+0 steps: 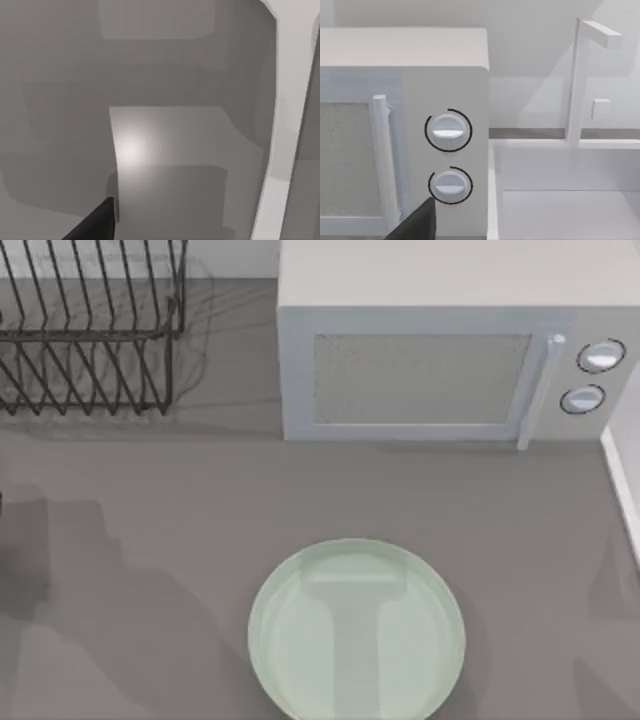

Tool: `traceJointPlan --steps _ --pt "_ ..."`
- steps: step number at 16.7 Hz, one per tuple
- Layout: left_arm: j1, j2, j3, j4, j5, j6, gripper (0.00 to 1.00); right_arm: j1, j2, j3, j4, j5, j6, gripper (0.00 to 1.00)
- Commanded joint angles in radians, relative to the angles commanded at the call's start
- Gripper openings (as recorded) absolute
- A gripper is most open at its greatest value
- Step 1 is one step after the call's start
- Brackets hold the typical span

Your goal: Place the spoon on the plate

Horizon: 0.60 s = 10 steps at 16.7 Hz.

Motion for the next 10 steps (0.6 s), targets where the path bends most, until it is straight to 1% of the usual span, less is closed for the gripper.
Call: traceJointPlan --steps 1,10 --pt "0.0 0.0 0.0 0.0 0.0 0.0 1.0 0.0 0.0 0.0 0.0 0.0 0.0 1.0" --pt "0.0 0.0 0.0 0.0 0.0 0.0 0.32 0.0 0.0 0.0 0.0 0.0 0.0 1.0"
